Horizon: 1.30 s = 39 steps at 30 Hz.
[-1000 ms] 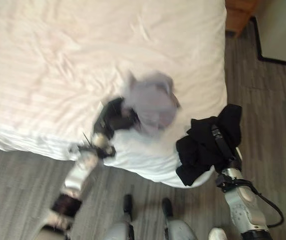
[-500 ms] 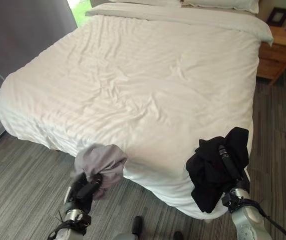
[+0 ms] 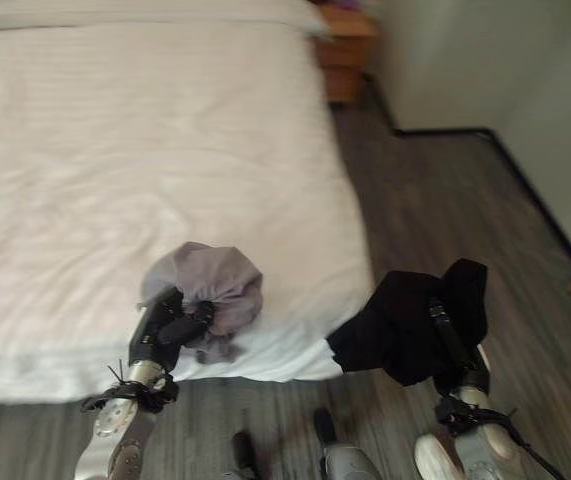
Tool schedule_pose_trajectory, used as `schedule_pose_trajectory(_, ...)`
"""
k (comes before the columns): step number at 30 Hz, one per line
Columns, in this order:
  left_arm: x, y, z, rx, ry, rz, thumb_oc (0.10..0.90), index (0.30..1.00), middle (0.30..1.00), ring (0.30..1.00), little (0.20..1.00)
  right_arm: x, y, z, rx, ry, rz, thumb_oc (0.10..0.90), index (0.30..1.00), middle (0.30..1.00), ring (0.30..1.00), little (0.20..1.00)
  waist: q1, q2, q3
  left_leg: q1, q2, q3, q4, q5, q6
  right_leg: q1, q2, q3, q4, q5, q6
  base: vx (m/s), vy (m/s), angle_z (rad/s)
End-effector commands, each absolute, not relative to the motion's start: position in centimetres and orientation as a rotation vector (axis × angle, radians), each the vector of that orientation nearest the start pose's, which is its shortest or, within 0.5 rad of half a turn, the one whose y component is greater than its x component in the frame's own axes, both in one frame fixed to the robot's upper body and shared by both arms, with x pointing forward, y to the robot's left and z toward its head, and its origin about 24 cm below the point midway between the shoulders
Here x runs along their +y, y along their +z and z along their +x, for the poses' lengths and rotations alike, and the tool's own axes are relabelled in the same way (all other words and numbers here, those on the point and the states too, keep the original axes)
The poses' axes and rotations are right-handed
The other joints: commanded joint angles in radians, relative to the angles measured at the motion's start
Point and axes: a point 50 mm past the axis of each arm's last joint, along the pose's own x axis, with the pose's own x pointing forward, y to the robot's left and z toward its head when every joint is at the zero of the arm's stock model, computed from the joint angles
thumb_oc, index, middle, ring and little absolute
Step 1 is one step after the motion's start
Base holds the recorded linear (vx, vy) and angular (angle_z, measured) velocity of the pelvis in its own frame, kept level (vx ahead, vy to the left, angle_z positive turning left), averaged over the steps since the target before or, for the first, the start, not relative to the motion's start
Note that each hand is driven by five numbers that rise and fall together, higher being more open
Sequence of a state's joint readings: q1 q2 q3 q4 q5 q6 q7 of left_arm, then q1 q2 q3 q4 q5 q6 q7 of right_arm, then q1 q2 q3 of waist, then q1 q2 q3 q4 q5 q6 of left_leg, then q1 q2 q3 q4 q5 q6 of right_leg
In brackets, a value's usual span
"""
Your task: Pick up bed clothes into laundry basket.
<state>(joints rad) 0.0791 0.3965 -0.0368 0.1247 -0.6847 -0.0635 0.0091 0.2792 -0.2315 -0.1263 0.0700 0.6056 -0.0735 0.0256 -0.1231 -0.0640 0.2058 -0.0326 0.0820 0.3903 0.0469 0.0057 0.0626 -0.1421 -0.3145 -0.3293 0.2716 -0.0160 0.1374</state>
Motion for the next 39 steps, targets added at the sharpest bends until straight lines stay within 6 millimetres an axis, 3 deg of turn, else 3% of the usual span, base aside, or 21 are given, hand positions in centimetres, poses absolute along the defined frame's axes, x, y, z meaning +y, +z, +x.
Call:
schedule_pose_trajectory(1,23.0,7.3,22.8,-0.174,0.016,-0.288,0.400,0.300,0.300,0.300,0.300,-23.1,5.2,22.7,-0.110,-0.076,0.255,0.400,0.300,0.300,0.300,0.300,0.088,0.004,-0.065,-0.021,0.124,0.134,0.119,-0.084,-0.047,0.120,-0.060,-0.117,0.197,-0.018,0.009,-0.49,-0.192,-1.94)
schedule_pose_trajectory(3,23.8,7.4,22.2,-0.184,0.068,-0.295,0.400,0.300,0.300,0.300,0.300,-22.4,6.1,23.8,-0.153,-0.067,0.280,0.400,0.300,0.300,0.300,0.300,0.118,-0.028,-0.082,-0.055,0.208,0.211,0.175,-0.053,-0.082,0.163,-0.021,-0.168,0.019,-0.072,-0.004,-0.29,-0.412,-3.05)
schedule_pose_trajectory(4,24.3,7.2,22.0,-0.174,0.094,-0.288,0.400,0.300,0.300,0.300,0.300,-22.2,6.4,23.8,-0.171,-0.058,0.311,0.400,0.300,0.300,0.300,0.300,0.115,-0.039,-0.081,-0.071,0.251,0.224,0.232,-0.037,-0.108,0.173,0.030,-0.116,-0.062,-0.089,-0.017,-0.12,-0.373,-2.16)
schedule_pose_trajectory(5,24.4,7.2,22.0,-0.174,0.095,-0.286,0.400,0.300,0.300,0.300,0.300,-22.1,6.4,23.7,-0.171,-0.055,0.315,0.400,0.300,0.300,0.300,0.300,0.123,-0.035,-0.081,-0.074,0.271,0.229,0.250,-0.041,-0.117,0.175,0.045,-0.108,-0.074,-0.087,-0.024,-0.03,-0.406,-1.58)
schedule_pose_trajectory(6,24.9,6.1,21.7,-0.134,0.122,-0.273,0.400,0.300,0.300,0.300,0.300,-22.1,7.0,23.6,-0.187,-0.017,0.277,0.400,0.300,0.300,0.300,0.300,0.123,-0.041,-0.078,-0.076,0.296,0.160,0.284,-0.026,-0.137,0.178,0.103,-0.015,-0.136,-0.104,-0.032,0.03,-0.258,-1.28)
schedule_pose_trajectory(7,25.2,5.5,21.5,-0.121,0.163,-0.276,0.400,0.300,0.300,0.300,0.300,-21.8,7.5,24.1,-0.194,0.017,0.239,0.400,0.300,0.300,0.300,0.300,0.156,-0.033,-0.068,-0.089,0.252,0.017,0.294,0.006,-0.159,0.176,0.125,0.023,-0.138,-0.104,-0.036,0.02,-0.241,-1.52)
schedule_pose_trajectory(8,25.2,5.5,21.5,-0.122,0.163,-0.277,0.400,0.300,0.300,0.300,0.300,-21.9,7.6,24.1,-0.195,0.017,0.238,0.400,0.300,0.300,0.300,0.300,0.155,-0.031,-0.066,-0.090,0.253,0.015,0.293,0.009,-0.160,0.177,0.127,0.021,-0.140,-0.103,-0.038,-0.07,-0.130,-1.19)
schedule_pose_trajectory(9,25.1,5.3,21.4,-0.121,0.186,-0.293,0.400,0.300,0.300,0.300,0.300,-21.8,7.8,24.5,-0.201,0.022,0.233,0.400,0.300,0.300,0.300,0.300,0.174,-0.036,-0.058,-0.122,0.172,-0.130,0.300,-0.007,-0.134,0.151,0.143,0.079,-0.147,-0.076,-0.051,-0.11,-0.203,-1.63)
schedule_pose_trajectory(10,25.1,4.9,20.7,-0.118,0.205,-0.302,0.400,0.300,0.300,0.300,0.300,-22.2,7.7,25.0,-0.192,0.029,0.213,0.400,0.300,0.300,0.300,0.300,0.188,-0.038,-0.050,-0.108,0.053,-0.328,0.298,-0.068,-0.123,0.124,0.181,0.188,-0.162,-0.047,-0.054,-0.11,-0.239,-2.00)
schedule_pose_trajectory(12,25.3,5.1,20.2,-0.137,0.219,-0.275,0.400,0.300,0.300,0.300,0.300,-23.5,7.4,24.7,-0.179,-0.023,0.180,0.400,0.300,0.300,0.300,0.300,0.187,-0.027,-0.052,-0.086,-0.026,-0.476,0.334,-0.105,-0.120,0.106,0.222,0.292,-0.169,-0.035,-0.063,0.02,-0.118,-1.96)
schedule_pose_trajectory(13,25.5,4.9,20.0,-0.133,0.230,-0.287,0.400,0.300,0.300,0.300,0.300,-23.7,7.5,24.7,-0.181,-0.023,0.174,0.400,0.300,0.300,0.300,0.300,0.178,-0.022,-0.058,-0.074,-0.040,-0.499,0.309,-0.119,-0.110,0.094,0.231,0.315,-0.167,-0.029,-0.063,0.06,0.013,-1.60)
schedule_pose_trajectory(14,25.4,4.7,20.1,-0.130,0.241,-0.305,0.400,0.300,0.300,0.300,0.300,-24.0,7.6,24.6,-0.189,-0.046,0.175,0.400,0.300,0.300,0.300,0.300,0.169,-0.005,-0.062,-0.045,-0.040,-0.509,0.249,-0.125,-0.109,0.093,0.249,0.342,-0.167,-0.031,-0.060,0.04,0.053,-1.35)
schedule_pose_trajectory(16,25.3,4.3,20.4,-0.115,0.243,-0.318,0.400,0.300,0.300,0.300,0.300,-24.7,7.6,24.0,-0.204,-0.102,0.167,0.400,0.300,0.300,0.300,0.300,0.130,0.016,-0.081,0.013,-0.029,-0.448,0.118,-0.123,-0.090,0.079,0.257,0.355,-0.161,-0.024,-0.045,0.07,0.096,-1.22)
schedule_pose_trajectory(23,24.7,4.8,21.5,-0.126,0.176,-0.284,0.400,0.300,0.300,0.300,0.300,-26.1,5.7,21.8,-0.127,-0.174,0.137,0.400,0.300,0.300,0.300,0.300,0.043,0.041,-0.118,0.063,-0.040,-0.399,0.032,-0.101,-0.075,0.074,0.248,0.390,-0.159,-0.034,-0.041,0.05,0.066,-0.36)
schedule_pose_trajectory(26,23.7,5.1,22.4,-0.139,0.153,-0.312,0.400,0.300,0.300,0.300,0.300,-26.2,5.8,22.0,-0.133,-0.185,0.107,0.400,0.300,0.300,0.300,0.300,0.015,0.042,-0.119,0.070,-0.043,-0.388,0.040,-0.113,-0.066,0.068,0.249,0.414,-0.152,-0.032,-0.037,0.03,0.040,-0.01)
schedule_pose_trajectory(27,27.4,2.9,20.3,-0.035,0.379,-0.181,0.400,0.300,0.300,0.300,0.300,-30.2,2.5,19.1,0.101,-0.301,-0.017,0.400,0.300,0.300,0.300,0.300,0.140,0.043,-0.079,-0.008,0.033,-0.231,-0.006,0.028,-0.119,0.163,0.147,0.039,-0.164,-0.097,-0.035,0.00,0.020,0.08)
schedule_pose_trajectory(30,27.2,3.4,20.4,-0.061,0.370,-0.174,0.400,0.300,0.300,0.300,0.300,-30.2,3.4,19.3,0.043,-0.327,0.003,0.400,0.300,0.300,0.300,0.300,0.144,0.040,-0.071,-0.010,0.032,-0.232,0.009,0.015,-0.113,0.162,0.138,0.038,-0.157,-0.097,-0.033,-0.02,0.013,-0.27)
schedule_pose_trajectory(36,29.1,5.5,20.3,-0.135,0.428,-0.071,0.400,0.300,0.300,0.300,0.300,-30.7,4.8,20.0,-0.023,-0.357,-0.008,0.400,0.300,0.300,0.300,0.300,0.152,0.036,-0.070,-0.002,0.030,-0.236,0.013,0.006,-0.115,0.180,0.135,0.031,-0.169,-0.090,-0.029,0.00,0.012,0.16)
schedule_pose_trajectory(39,30.6,7.3,20.1,-0.214,0.471,-0.012,0.400,0.300,0.300,0.300,0.300,-30.2,6.7,21.0,-0.117,-0.318,0.001,0.400,0.300,0.300,0.300,0.300,0.163,0.026,-0.080,0.002,0.028,-0.235,-0.008,0.008,-0.118,0.186,0.138,0.029,-0.191,-0.083,-0.022,0.05,0.017,0.04)
